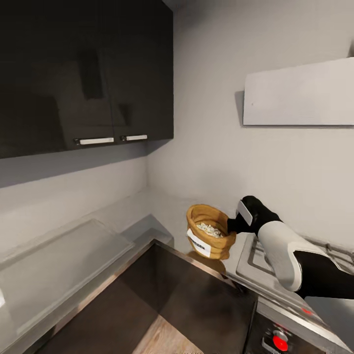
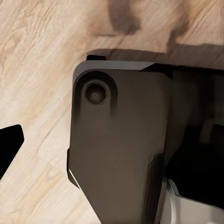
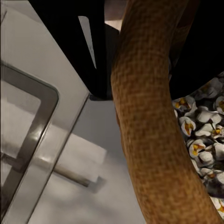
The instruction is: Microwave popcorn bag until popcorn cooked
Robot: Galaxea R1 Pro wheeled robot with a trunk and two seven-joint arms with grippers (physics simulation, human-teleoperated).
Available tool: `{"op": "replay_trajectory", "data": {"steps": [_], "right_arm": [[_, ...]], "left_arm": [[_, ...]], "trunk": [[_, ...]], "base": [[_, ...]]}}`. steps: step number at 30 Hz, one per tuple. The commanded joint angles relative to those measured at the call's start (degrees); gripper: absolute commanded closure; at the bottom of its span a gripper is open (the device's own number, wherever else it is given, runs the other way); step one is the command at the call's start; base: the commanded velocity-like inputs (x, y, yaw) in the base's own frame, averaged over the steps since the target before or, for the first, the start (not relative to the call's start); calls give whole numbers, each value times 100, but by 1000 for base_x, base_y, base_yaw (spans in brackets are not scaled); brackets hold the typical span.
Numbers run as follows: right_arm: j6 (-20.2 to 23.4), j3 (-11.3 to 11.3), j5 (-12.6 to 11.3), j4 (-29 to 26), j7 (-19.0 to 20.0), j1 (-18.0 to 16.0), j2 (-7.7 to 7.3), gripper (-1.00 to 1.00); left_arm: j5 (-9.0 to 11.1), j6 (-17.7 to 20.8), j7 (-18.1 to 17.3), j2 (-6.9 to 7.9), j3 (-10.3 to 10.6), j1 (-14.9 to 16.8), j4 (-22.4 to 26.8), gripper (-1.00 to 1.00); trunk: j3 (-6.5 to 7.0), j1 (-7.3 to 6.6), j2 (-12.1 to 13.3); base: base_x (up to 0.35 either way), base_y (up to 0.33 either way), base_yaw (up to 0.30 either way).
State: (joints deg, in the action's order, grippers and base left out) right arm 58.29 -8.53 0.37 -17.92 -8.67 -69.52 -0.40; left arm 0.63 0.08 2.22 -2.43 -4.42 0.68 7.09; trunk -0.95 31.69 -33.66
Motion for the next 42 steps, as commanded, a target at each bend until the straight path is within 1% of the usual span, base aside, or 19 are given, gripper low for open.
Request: {"op": "replay_trajectory", "data": {"steps": [1, 9, 17, 21, 23, 29, 31, 42], "right_arm": [[16, -45, -2, -7, -29, -6, 5, 100], [16, -52, -11, -10, -29, -4, -4, 100], [20, -52, -3, -28, -29, -5, -12, 100], [23, -49, -2, -131, -30, -6, -21, 100], [24, -50, -2, -145, -32, -7, -45, 100], [24, -52, -2, -150, -30, -6, -196, 100], [23, -52, -2, -150, -29, -8, -221, 100], [24, -52, -2, -150, -29, -7, -233, 100]], "left_arm": [[7, 1, 6, -3, -42, 2, 3, -100], [7, 1, 1, -3, -42, 2, 3, -100], [7, 1, 0, -3, -38, 2, 3, -100], [7, 1, -1, -3, -41, 2, 2, -100], [7, 1, -2, -3, -42, 2, 3, -100], [7, 1, -2, -3, -39, 2, 2, -100], [7, 1, -2, -3, -41, 2, 3, -100], [7, 1, -1, -5, -39, 2, 3, -100]], "trunk": [[-10, 2, -9], [-9, 2, -9], [47, 2, -9], [80, 2, -9], [96, 2, -9], [144, 2, -9], [160, 2, -9], [240, 2, -9]], "base": [[-9, 0, -296], [-1, 0, -296], [0, 0, -211], [0, 0, -163], [0, 0, -176], [0, 0, -208], [0, 0, -213], [0, 0, -225]]}}
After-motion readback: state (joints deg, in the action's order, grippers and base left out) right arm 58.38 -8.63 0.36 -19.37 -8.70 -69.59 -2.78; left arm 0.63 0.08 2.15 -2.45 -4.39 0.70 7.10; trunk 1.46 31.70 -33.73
